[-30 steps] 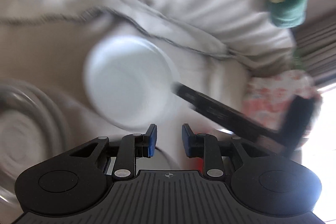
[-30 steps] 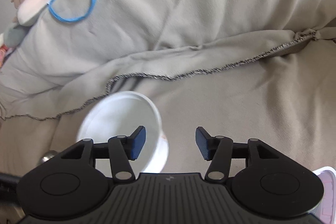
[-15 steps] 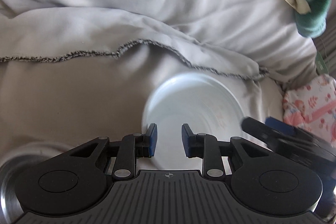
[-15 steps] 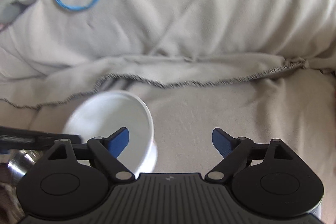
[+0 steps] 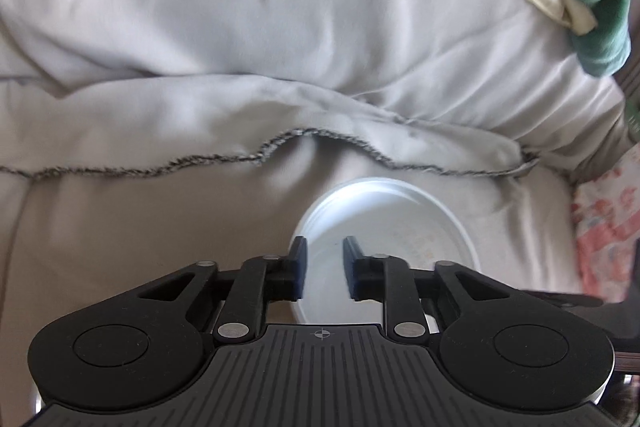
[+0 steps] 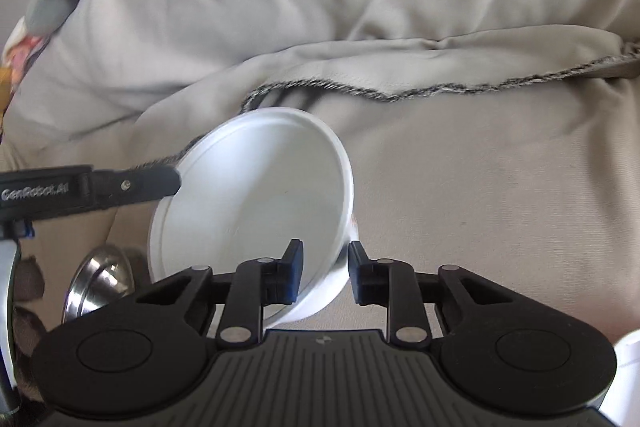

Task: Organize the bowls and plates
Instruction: 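Carry the small white printed bowl toward the nested blue bowl with the right gripper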

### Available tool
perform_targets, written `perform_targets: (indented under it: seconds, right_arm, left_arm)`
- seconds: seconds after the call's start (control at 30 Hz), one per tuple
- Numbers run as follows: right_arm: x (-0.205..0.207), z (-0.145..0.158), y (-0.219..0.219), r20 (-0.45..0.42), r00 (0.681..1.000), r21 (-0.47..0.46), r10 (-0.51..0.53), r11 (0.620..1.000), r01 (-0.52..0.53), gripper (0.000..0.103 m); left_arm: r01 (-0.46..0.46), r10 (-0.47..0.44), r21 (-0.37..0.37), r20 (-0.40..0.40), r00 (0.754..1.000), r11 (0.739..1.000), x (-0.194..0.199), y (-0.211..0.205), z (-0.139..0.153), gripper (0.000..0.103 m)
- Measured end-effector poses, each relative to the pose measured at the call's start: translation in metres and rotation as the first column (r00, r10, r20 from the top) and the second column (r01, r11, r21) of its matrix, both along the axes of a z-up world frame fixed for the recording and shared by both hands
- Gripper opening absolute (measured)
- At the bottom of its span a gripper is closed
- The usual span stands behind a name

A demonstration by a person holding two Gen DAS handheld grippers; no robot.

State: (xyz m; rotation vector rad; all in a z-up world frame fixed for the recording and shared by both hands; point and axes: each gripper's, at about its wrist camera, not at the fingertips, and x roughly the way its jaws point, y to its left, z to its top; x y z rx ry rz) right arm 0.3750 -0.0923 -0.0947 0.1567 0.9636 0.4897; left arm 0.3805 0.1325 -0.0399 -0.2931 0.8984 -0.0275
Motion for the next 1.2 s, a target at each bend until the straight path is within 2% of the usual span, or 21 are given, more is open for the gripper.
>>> perform_targets:
  seconds: [0.17,0.27,0.4,0.5,0.63,0.77,0.83,0.87,0.97,1.03,1.2]
  right_arm:
    - [-0.007,0.002,0.005,0.042,0.999,-0.037,0.019,0.999,-0.017,0.024]
    - [-0.005,-0.002,0.004,0.047,0.999,-0.085,-0.013,0.996,0.017,0.024]
    - [0.002,-0.002,-0.010,0.039,0.997,-0.070,-0.073,0.995,0.075,0.019]
    - [0.001,0.003,-0.014,0.059,0.995,-0.060,-0.075,0.995,0.078,0.019]
    - [0.000,0.003,-0.008,0.063,0.997,-0.078,-0.055,0.995,0.059,0.019]
    - [0.005,-0.004,-0.007,0.023,0.999,-0.082,-0.049,0.995,0.050,0.019]
    - [0.007,-0.009,-0.007,-0.020,0.999,-0.060,-0.034,0.998,0.033,0.023]
    - [0.008,-0.011,-0.007,-0.041,0.999,-0.045,-0.028,0.999,0.026,0.024]
    - [0.004,-0.008,-0.009,-0.004,0.999,-0.008,-0.041,0.999,0.041,0.025]
    - [0.003,-0.004,-0.014,0.026,0.998,0.029,-0.057,0.998,0.056,0.025]
    - [0.010,-0.013,-0.013,-0.006,0.997,-0.004,-0.072,0.997,0.072,0.025]
  left_arm:
    - [0.018,-0.018,-0.013,0.012,1.000,1.000,-0.004,-0.002,-0.001,0.020]
    - [0.055,-0.053,-0.072,0.039,0.998,0.996,-0.008,-0.003,0.006,0.021]
    - [0.041,-0.033,-0.084,0.092,0.995,0.996,-0.012,0.000,0.012,0.021]
    - [0.001,0.003,-0.074,0.054,0.999,0.997,-0.004,0.008,0.002,0.021]
    - [-0.028,0.026,-0.114,-0.017,1.000,0.993,0.008,0.017,-0.021,0.023]
    - [-0.014,0.003,-0.178,-0.062,0.998,0.984,0.011,0.017,-0.033,0.025]
    - [0.005,-0.022,-0.206,-0.079,0.997,0.979,0.011,0.014,-0.035,0.032]
    - [0.009,-0.025,-0.198,-0.077,0.997,0.980,0.010,0.012,-0.033,0.032]
    - [0.021,-0.031,-0.160,-0.063,0.998,0.987,0.006,0.008,-0.027,0.030]
    - [0.018,-0.028,-0.154,-0.063,0.998,0.988,0.005,0.007,-0.028,0.022]
    - [-0.001,-0.031,-0.204,-0.155,0.988,0.979,0.014,0.009,-0.053,0.021]
